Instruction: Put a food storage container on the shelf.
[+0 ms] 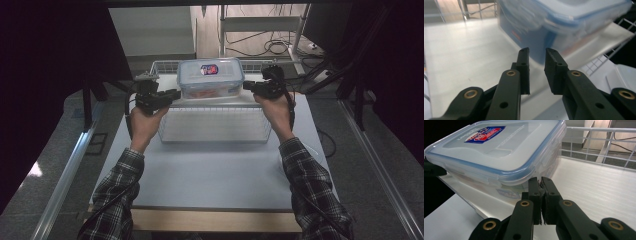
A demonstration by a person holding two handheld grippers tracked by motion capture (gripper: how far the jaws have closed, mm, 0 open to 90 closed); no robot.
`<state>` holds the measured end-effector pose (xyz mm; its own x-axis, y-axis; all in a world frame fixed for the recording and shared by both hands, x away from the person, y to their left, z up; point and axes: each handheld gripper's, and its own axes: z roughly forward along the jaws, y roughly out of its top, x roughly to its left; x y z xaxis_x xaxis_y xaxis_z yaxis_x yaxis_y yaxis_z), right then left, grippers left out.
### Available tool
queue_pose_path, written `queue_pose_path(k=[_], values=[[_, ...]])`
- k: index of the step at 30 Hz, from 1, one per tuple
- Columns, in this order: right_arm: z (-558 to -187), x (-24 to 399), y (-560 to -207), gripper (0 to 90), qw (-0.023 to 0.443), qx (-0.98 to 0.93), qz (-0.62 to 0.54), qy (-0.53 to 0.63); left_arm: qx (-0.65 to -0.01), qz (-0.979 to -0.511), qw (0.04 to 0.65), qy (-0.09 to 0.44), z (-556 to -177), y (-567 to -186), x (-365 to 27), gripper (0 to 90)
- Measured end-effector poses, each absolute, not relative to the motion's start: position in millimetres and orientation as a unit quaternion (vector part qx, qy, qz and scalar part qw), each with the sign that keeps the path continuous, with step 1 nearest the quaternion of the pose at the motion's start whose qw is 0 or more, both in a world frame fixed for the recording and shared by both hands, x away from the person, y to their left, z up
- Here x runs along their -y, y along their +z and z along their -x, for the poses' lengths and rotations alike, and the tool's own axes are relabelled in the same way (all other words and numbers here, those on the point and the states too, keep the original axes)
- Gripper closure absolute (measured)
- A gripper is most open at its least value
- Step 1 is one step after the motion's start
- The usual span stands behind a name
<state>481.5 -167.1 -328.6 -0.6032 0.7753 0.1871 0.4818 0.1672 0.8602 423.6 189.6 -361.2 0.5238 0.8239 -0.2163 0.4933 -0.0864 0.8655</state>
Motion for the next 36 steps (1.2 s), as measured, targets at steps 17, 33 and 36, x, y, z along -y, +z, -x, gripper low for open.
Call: queue_pose_path(k=[17, 33, 36], values=[[-476.1, 168.4, -329.9, 80.0, 0.154, -0.749, -0.417, 0.491, -0.444, -0.726, 0.497, 0.169, -427.3, -358.5, -182.3, 68.3], [-414.1, 184.3, -347.4, 42.0, 0.147, -0.771, -0.362, 0.503, -0.385, -0.749, 0.497, 0.211, -365.3, -378.5, -178.1, 23.7], [-403.1, 186.7, -353.0, 36.2, 0.152, -0.776, -0.354, 0.500, -0.384, -0.750, 0.496, 0.210, -355.9, -383.8, -179.5, 17.8]])
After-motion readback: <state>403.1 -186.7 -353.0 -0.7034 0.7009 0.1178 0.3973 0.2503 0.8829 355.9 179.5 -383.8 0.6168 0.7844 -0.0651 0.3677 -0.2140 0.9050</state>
